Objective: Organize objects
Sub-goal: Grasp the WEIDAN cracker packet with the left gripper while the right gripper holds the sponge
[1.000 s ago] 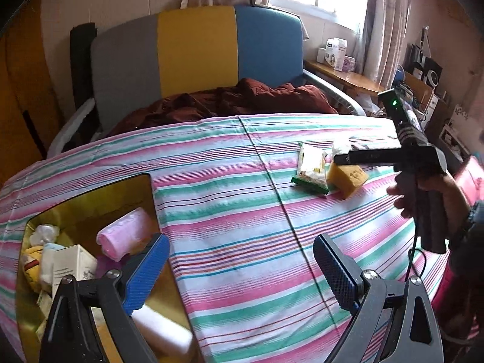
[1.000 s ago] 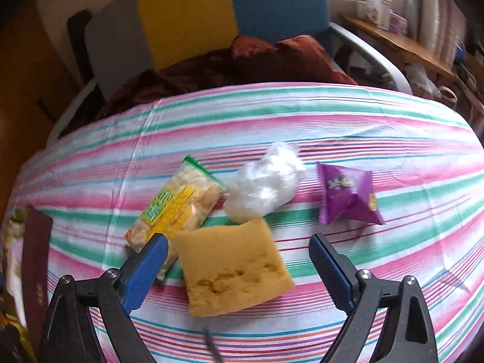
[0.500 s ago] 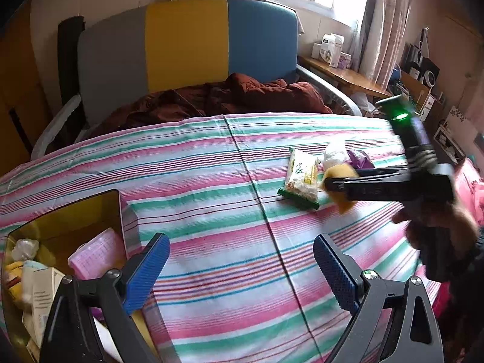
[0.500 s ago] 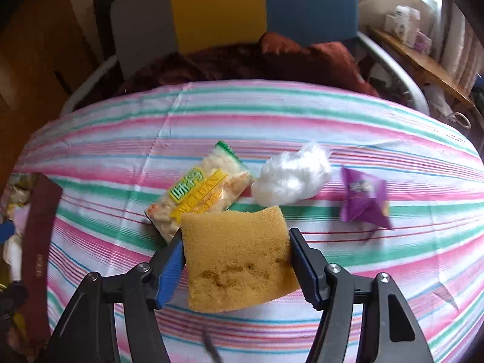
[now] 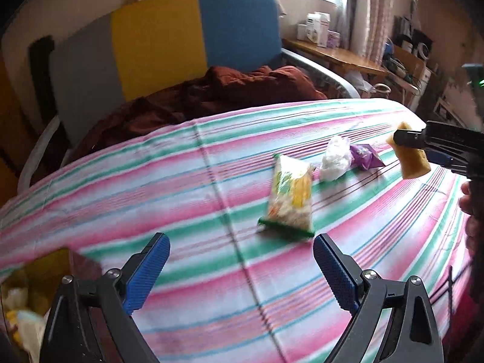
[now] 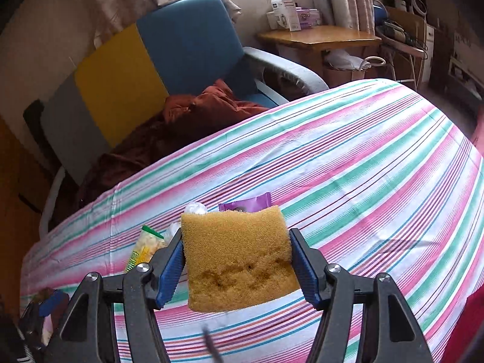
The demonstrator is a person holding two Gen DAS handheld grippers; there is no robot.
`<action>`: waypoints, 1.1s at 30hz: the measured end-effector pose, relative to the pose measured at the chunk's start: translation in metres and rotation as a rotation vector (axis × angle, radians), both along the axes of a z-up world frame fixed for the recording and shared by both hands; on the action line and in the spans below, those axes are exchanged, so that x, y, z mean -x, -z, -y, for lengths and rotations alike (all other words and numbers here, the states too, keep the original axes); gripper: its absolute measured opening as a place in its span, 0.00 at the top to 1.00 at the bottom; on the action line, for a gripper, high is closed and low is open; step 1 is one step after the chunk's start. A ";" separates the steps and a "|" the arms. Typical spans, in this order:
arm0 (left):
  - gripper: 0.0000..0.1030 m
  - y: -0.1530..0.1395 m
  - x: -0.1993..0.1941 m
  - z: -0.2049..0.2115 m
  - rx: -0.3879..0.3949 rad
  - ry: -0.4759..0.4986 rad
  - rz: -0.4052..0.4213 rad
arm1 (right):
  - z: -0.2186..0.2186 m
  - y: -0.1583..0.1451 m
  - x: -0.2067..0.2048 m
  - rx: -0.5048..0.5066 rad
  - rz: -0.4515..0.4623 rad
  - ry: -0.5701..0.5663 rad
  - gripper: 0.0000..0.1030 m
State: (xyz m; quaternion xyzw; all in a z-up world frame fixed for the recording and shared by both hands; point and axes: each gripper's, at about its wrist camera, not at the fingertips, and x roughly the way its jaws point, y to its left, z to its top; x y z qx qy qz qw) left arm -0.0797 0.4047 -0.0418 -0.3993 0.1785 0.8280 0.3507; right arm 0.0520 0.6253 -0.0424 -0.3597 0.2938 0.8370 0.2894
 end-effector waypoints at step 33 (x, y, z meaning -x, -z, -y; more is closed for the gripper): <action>0.52 0.061 0.018 -0.068 0.061 0.064 0.037 | 0.043 0.009 0.040 -0.063 0.045 -0.268 0.36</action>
